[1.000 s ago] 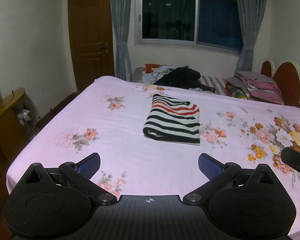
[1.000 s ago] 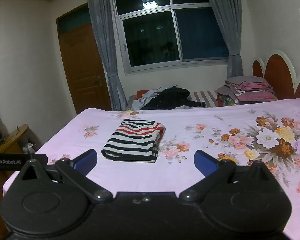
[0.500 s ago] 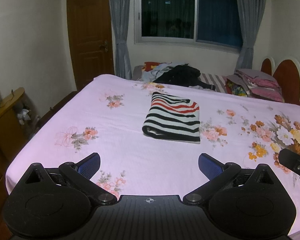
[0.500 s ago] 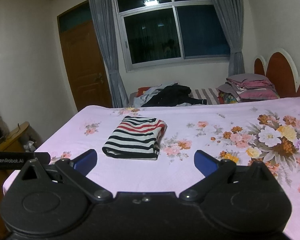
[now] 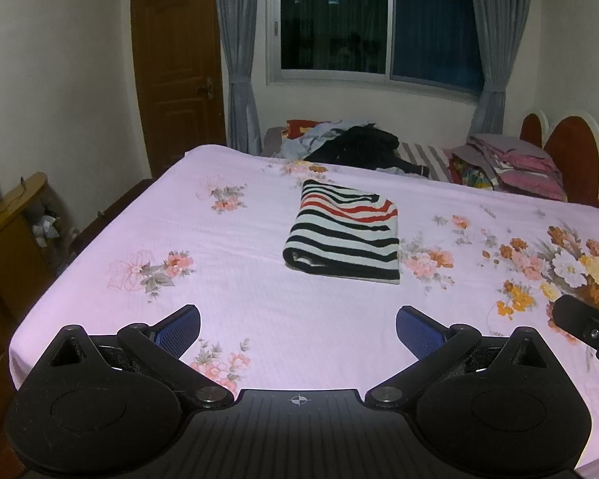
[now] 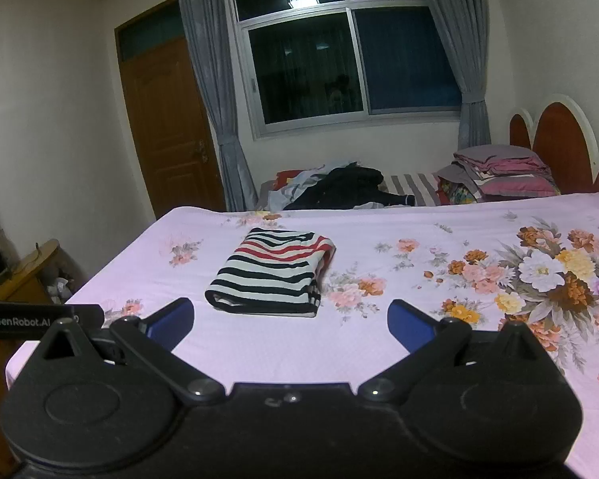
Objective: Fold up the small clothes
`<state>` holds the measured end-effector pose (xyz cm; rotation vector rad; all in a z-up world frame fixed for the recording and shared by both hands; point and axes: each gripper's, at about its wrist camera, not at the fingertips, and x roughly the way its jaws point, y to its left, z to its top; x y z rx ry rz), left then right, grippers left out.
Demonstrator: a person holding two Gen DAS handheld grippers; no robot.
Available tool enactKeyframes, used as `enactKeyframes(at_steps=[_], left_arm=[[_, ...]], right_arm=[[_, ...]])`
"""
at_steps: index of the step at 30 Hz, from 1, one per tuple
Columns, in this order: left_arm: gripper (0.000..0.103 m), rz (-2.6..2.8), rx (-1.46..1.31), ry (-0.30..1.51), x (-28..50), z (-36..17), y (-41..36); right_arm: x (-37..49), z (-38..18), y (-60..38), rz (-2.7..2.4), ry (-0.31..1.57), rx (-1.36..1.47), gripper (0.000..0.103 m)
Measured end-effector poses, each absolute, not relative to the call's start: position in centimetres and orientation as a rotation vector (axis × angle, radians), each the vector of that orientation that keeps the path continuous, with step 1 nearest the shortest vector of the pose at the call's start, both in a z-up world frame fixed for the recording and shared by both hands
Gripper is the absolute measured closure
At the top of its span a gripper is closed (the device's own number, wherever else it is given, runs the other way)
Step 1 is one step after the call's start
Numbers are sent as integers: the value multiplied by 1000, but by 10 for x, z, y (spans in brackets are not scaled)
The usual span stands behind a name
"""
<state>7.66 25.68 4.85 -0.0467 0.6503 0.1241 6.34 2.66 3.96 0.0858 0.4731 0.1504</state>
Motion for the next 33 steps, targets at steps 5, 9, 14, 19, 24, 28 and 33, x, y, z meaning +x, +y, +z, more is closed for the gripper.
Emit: enactKeyframes(at_steps=[5,9,14,19,24,28,33], left_arm=[[0,121,-44,656,79,46,255],[0,119,-42,656,80,45,254],[0,117,-41,666,83,42,253],[0,114,-40,673,90,40,252],[0,98,-37,687,99,36,252],[0,72,-34,662,105,31,252],[0,32,-15,648,135,11,255]], right_arm=[[65,38,26,149,479,88,0],[66,36,26,148,483,87,0],[69,35,26,150,490,89,0],[74,33,26,149,502,87,0],[81,31,27,147,515,88,0],[89,25,26,140,534,88,0],[105,10,19,107,578,103,0]])
